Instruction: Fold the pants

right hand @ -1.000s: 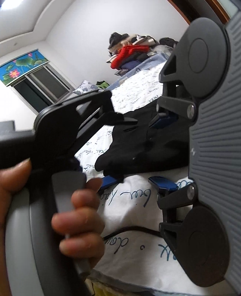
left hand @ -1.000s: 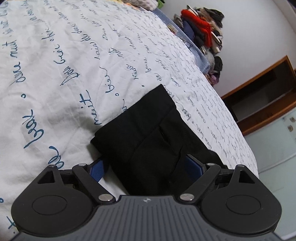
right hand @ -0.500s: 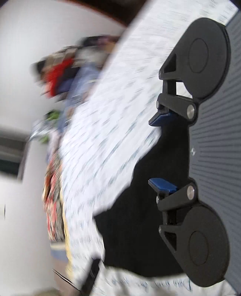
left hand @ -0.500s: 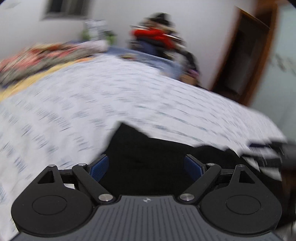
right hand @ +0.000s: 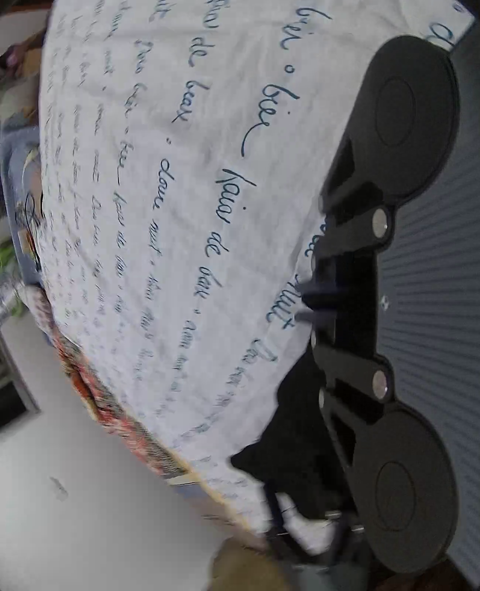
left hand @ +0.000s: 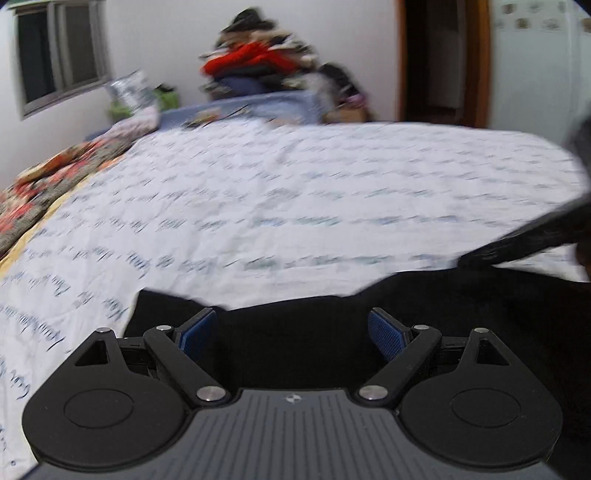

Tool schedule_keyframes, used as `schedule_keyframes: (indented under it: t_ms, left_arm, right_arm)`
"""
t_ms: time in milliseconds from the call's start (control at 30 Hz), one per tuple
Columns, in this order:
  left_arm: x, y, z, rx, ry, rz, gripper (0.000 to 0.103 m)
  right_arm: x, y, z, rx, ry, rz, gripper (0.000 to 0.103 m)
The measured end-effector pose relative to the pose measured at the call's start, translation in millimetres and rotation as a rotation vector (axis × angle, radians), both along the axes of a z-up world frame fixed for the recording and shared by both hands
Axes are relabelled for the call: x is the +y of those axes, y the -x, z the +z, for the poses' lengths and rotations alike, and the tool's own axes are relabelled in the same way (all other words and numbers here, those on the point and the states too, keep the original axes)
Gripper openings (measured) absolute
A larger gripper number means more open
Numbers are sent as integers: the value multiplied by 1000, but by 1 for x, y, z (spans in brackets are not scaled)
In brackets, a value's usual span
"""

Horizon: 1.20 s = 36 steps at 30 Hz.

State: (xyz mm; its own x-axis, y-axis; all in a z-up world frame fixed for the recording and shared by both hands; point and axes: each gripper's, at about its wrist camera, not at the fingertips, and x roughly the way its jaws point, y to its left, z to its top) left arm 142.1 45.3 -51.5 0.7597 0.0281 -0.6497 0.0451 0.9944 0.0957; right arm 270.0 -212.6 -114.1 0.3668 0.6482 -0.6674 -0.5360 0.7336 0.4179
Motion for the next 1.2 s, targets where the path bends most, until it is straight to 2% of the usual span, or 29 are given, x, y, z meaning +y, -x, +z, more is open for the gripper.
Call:
schedule_keyframes:
  t_ms: [67, 167, 267, 367, 400, 433, 467, 533, 600, 667, 700, 800, 833, 867, 900, 967, 1000, 1067, 1200]
  left_arm:
    - [11, -6, -11, 30, -13, 53, 89]
    - [15, 0, -14, 23, -3, 52, 89]
    - [5, 4, -8, 7, -54, 46, 89]
    - [1, 1, -4, -12, -78, 38, 89]
    - [2, -3, -6, 5, -97, 57, 89]
    - [6, -8, -10, 22, -107, 75, 90]
    - [11, -9, -11, 29, -101, 93, 90]
    - [24, -3, -7, 5, -33, 102, 90]
    - [33, -2, -2, -6, 37, 113, 90]
    - [39, -8, 0, 4, 91, 115, 90]
    - [40, -12, -1, 17, 82, 133, 90]
    - [44, -20, -17, 43, -33, 209, 91]
    - [50, -19, -20, 57, -30, 233, 91]
    - [60, -14, -19, 57, 14, 239, 91]
    - [69, -7, -15, 45, 66, 242, 91]
    - [86, 6, -8, 28, 126, 248, 91]
    - [93, 11, -5, 24, 132, 265, 90]
    - [105, 23, 0, 12, 173, 279, 90]
    - [115, 44, 3, 16, 205, 301, 90]
  right_arm:
    - [1, 4, 2, -43, 8, -35, 4]
    - [-2, 11, 18, -122, 1, -91, 3]
    - [9, 17, 24, -225, 99, -106, 1]
    - [20, 14, 13, -221, 167, -86, 1]
    - [23, 13, 7, -220, 185, -98, 1]
    - [21, 12, 4, -223, 195, -132, 4]
    - [17, 10, 3, -223, 193, -174, 8]
    - [1, 16, 15, -238, 141, -242, 10]
    - [-1, 32, 35, -289, 123, -186, 10]
    - [15, 45, 44, -306, 150, -76, 10]
    - [27, 50, 44, -298, 156, -18, 10]
    - [60, 53, 28, -262, 196, 85, 9]
    - [70, 50, 18, -254, 238, 89, 9]
    - [77, 46, 6, -253, 281, 91, 8]
    - [79, 44, 0, -265, 282, 75, 7]
    - [83, 47, 10, -291, 284, 25, 10]
    - [87, 53, 20, -339, 282, 36, 16]
    - [104, 62, 39, -390, 256, 105, 16]
    - [158, 55, 53, -324, 126, 247, 19]
